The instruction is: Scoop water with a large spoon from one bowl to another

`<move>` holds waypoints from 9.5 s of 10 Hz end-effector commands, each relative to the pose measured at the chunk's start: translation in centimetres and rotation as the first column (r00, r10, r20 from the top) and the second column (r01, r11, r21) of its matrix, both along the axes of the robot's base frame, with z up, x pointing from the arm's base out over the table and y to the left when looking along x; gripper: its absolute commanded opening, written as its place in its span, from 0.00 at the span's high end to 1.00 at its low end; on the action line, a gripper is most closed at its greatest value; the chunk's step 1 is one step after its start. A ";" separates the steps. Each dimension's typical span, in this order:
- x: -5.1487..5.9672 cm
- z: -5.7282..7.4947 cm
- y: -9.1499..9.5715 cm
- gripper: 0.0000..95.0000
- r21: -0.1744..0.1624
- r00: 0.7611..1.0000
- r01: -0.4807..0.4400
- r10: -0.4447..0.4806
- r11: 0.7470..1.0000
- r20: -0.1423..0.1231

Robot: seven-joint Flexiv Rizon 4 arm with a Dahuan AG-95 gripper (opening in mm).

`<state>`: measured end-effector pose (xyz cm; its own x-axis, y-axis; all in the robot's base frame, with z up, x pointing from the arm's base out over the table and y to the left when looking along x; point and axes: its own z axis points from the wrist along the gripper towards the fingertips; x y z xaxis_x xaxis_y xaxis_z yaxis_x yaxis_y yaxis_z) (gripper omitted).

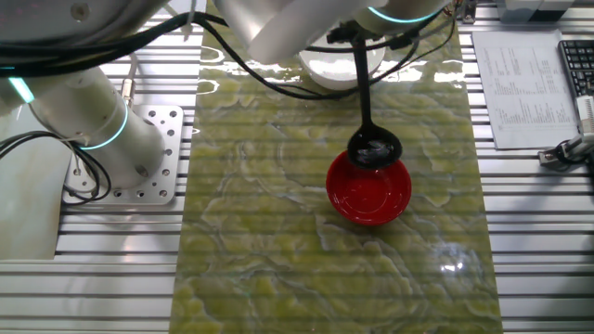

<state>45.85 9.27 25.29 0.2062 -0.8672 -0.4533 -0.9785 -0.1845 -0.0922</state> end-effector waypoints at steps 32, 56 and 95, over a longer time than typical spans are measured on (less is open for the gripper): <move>-0.1 -3.6 -3.7 1.00 -0.052 0.999 0.033 -0.033 0.998 0.009; 0.0 -4.0 -4.1 1.00 0.007 0.997 0.070 -0.070 0.998 -0.019; 1.2 -4.3 -3.8 1.00 0.087 0.998 0.068 -0.067 0.994 -0.014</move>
<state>46.98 5.42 20.93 0.1448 -0.8364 -0.5287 -0.9892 -0.1110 -0.0953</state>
